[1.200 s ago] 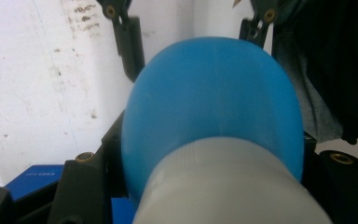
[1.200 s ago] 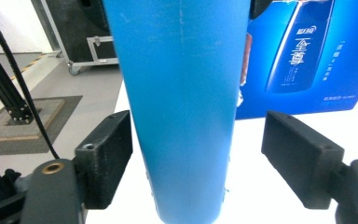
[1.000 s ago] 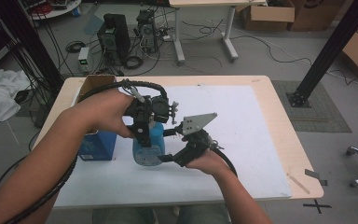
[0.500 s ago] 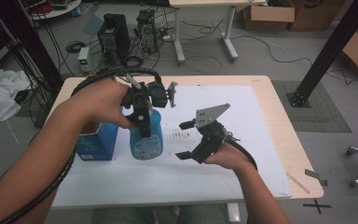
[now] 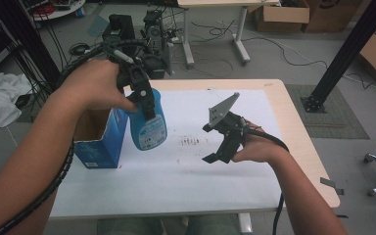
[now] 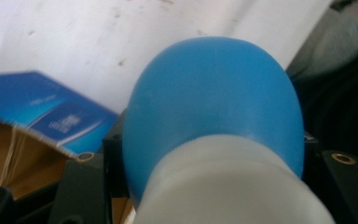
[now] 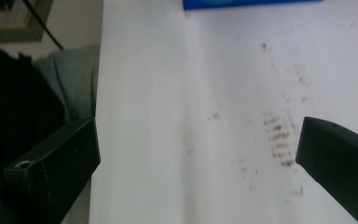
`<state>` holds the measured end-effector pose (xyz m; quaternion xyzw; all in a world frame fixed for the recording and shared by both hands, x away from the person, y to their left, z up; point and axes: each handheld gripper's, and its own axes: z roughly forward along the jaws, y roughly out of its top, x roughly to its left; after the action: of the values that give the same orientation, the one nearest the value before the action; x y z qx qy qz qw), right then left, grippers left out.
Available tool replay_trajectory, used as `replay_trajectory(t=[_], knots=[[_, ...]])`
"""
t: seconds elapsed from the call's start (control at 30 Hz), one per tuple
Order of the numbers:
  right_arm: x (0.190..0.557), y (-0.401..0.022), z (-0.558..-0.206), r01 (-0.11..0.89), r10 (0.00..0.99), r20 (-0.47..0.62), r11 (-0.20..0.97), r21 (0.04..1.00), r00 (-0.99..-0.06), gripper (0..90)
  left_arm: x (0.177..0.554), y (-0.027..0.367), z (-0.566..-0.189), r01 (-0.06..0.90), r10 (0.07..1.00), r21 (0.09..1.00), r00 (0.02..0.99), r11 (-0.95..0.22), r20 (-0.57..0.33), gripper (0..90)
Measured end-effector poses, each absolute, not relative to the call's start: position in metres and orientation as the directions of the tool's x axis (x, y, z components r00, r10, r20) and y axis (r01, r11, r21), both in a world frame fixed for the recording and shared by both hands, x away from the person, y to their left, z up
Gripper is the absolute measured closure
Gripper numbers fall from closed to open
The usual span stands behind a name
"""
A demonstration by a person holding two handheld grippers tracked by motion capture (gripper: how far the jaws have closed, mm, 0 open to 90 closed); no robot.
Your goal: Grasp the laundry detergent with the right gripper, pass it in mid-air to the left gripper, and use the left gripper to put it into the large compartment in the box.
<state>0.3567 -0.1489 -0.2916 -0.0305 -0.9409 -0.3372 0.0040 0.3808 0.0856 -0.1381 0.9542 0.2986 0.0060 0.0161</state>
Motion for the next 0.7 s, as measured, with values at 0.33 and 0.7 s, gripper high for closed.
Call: replay_trajectory(t=[0.33,0.7], knots=[[0.36,-0.152,-0.283,0.028,0.029,0.006,0.869,0.493,-1.0,0.0,0.397,0.131,-0.097,0.815,0.816,0.033,0.578,-0.579,0.019,38.7],[0.358,-0.154,-0.286,0.021,0.02,0.008,0.881,0.473,-1.0,0.0,0.405,0.198,-0.059,0.961,0.963,0.057,0.271,-0.27,0.001,38.8]])
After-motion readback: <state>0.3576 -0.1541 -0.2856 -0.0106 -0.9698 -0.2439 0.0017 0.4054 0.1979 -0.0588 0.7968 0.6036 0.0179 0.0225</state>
